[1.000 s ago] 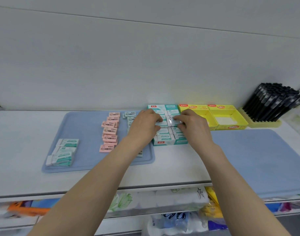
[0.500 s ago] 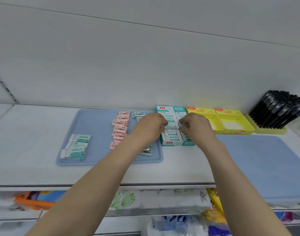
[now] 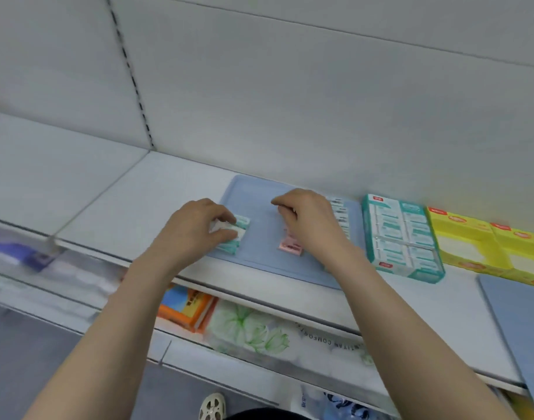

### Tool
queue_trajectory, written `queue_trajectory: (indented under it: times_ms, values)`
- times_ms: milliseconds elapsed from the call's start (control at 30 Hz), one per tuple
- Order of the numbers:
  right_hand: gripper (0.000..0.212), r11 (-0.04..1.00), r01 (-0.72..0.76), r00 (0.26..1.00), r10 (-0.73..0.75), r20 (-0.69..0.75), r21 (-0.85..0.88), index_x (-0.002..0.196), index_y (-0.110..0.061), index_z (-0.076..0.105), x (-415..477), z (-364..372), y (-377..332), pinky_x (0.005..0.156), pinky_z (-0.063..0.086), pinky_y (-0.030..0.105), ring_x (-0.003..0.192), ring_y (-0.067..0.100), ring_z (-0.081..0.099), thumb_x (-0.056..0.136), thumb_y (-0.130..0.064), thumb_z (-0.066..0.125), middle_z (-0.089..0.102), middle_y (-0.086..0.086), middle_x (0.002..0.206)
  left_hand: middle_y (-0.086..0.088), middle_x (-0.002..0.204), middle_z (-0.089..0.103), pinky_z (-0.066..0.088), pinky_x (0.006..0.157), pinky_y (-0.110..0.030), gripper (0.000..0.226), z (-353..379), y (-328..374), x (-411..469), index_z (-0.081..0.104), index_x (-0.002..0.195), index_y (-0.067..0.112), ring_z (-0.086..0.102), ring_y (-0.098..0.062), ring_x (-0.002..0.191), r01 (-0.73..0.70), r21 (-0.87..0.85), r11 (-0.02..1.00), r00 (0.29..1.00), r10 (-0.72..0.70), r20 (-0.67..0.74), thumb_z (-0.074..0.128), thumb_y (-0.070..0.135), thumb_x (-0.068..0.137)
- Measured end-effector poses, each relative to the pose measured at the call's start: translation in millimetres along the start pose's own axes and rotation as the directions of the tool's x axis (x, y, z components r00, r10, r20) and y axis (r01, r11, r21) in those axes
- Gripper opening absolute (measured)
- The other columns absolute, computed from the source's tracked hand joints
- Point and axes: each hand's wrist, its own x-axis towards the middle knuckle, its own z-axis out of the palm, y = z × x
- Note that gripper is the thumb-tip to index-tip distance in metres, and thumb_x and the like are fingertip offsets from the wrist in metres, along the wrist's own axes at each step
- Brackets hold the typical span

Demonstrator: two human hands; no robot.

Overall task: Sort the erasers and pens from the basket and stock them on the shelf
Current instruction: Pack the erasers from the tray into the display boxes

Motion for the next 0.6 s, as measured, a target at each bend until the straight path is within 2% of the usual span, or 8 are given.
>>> queue_trajectory:
  times_ms: [100,167,200,267,333,433,500,600]
  values:
    - [0.026,0.996,0.055,0.988,-0.043,0.15,-0.071,0.103,-0.005,0.071,20,22,-19,0.087,0.04,0.04,0.101,0.035,0.058,0.097,-0.018,0.049,0.068,0.015,0.105,0.003,0.108,0.064,0.044,0.085,-0.028,0.035,-3,-7,-11,0.071,0.108,0.025,0.059,-0.014,0.1,-0.013,-0.015,1.0,0.996,0.014,0.083,0.074,0.043,0.078]
    - [0.03,0.987,0.084,0.967,-0.047,0.251,-0.139,0.085,-0.003,0.068,29,33,-29,0.081,0.037,0.041,0.093,0.036,0.056,0.096,-0.023,0.048,0.064,0.016,0.091,0.003,0.112,0.062,0.041,0.085,-0.025,0.035,-4,-7,-13,0.071,0.11,0.024,0.058,-0.014,0.102,-0.027,-0.024,0.999,0.995,0.029,0.096,0.077,0.036,0.078]
    - [0.03,0.985,0.087,0.96,-0.042,0.278,-0.151,0.083,-0.004,0.067,31,37,-32,0.08,0.039,0.04,0.092,0.035,0.055,0.095,-0.026,0.05,0.063,0.014,0.089,0.003,0.113,0.061,0.04,0.084,-0.024,0.035,-3,-8,-13,0.07,0.111,0.024,0.057,-0.014,0.103,-0.027,-0.029,0.999,0.995,0.03,0.093,0.078,0.032,0.078]
    - [0.025,0.988,0.061,0.955,-0.017,0.296,-0.139,0.093,-0.008,0.069,34,40,-35,0.08,0.042,0.038,0.096,0.031,0.054,0.092,-0.03,0.056,0.063,0.011,0.097,0.003,0.114,0.06,0.041,0.084,-0.026,0.034,-3,-7,-11,0.069,0.111,0.024,0.056,-0.015,0.103,-0.023,-0.017,1.0,0.995,0.025,0.094,0.077,0.03,0.079]
    - [0.022,0.998,-0.001,0.961,0.02,0.277,-0.07,0.1,-0.011,0.067,33,38,-35,0.079,0.044,0.035,0.097,0.026,0.055,0.089,-0.03,0.063,0.065,0.007,0.101,0.003,0.113,0.06,0.042,0.085,-0.03,0.034,-2,-5,-8,0.067,0.112,0.025,0.055,-0.016,0.103,-0.027,0.005,1.0,0.994,0.026,0.104,0.075,0.03,0.079]
    - [0.014,0.99,-0.092,0.977,0.068,0.204,0.111,0.094,-0.018,0.066,28,28,-31,0.077,0.049,0.033,0.089,0.018,0.062,0.083,-0.026,0.07,0.069,-0.002,0.092,0.002,0.11,0.063,0.044,0.083,-0.033,0.031,-4,0,-4,0.065,0.112,0.026,0.057,-0.017,0.101,-0.024,0.01,1.0,0.994,0.022,0.106,0.072,0.029,0.082]
    - [0.013,0.97,-0.142,0.986,0.121,0.116,0.199,0.096,-0.021,0.07,23,17,-23,0.078,0.048,0.028,0.085,0.014,0.063,0.083,-0.022,0.071,0.07,-0.004,0.09,0.006,0.108,0.066,0.045,0.08,-0.033,0.025,-7,5,1,0.065,0.109,0.028,0.058,-0.014,0.097,-0.032,-0.011,0.999,0.996,0.033,0.081,0.07,0.029,0.085]
    - [0.015,0.929,-0.194,0.972,0.225,-0.066,0.315,0.097,-0.025,0.073,9,-15,-1,0.071,0.042,0.02,0.076,0.007,0.06,0.084,-0.018,0.069,0.068,-0.008,0.083,0.009,0.104,0.065,0.041,0.076,-0.029,0.021,-7,25,15,0.064,0.107,0.028,0.054,-0.01,0.09,-0.082,-0.041,0.996,0.996,0.083,0.028,0.068,0.029,0.087]
